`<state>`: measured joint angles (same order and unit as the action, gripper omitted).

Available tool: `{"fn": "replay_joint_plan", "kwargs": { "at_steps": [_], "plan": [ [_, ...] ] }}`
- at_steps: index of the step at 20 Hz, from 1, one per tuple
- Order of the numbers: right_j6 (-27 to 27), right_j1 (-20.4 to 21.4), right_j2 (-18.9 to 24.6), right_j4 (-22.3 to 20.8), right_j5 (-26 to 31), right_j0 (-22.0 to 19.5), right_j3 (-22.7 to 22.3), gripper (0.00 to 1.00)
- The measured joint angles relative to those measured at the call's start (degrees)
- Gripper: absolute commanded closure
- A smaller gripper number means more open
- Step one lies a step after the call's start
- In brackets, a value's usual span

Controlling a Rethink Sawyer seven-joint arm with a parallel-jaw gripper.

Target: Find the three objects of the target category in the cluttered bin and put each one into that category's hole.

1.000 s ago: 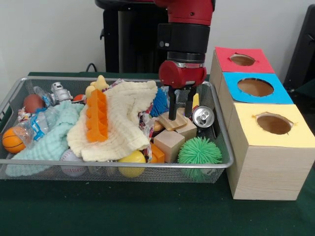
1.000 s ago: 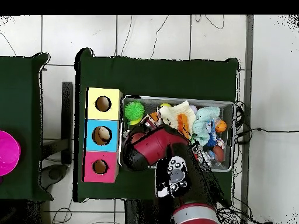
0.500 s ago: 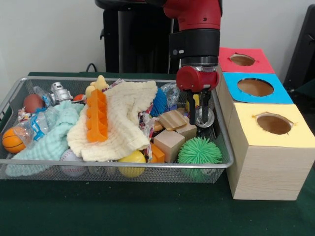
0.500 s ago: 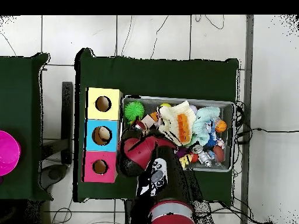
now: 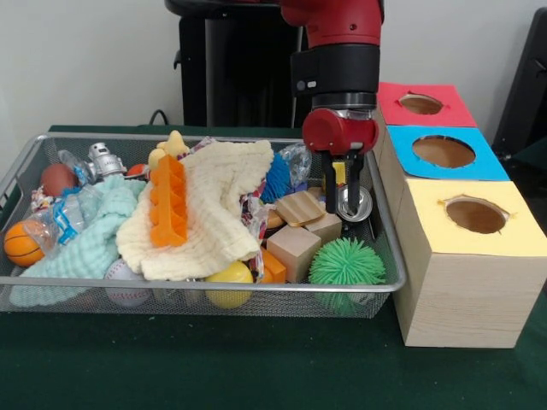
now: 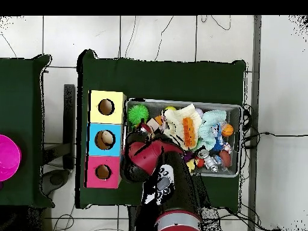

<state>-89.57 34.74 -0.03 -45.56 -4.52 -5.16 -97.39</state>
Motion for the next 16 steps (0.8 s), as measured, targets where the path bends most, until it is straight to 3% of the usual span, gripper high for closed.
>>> {"fn": "replay_joint_plan", "kwargs": {
  "at_steps": [10, 16],
  "plan": [
    [0.0, 1.88, -0.02, 0.01, 1.75, 0.04, -0.02, 0.0],
    [0.0, 1.63, -3.29, 0.01, 2.1, 2.85, 0.38, 0.0]
  ]
}}
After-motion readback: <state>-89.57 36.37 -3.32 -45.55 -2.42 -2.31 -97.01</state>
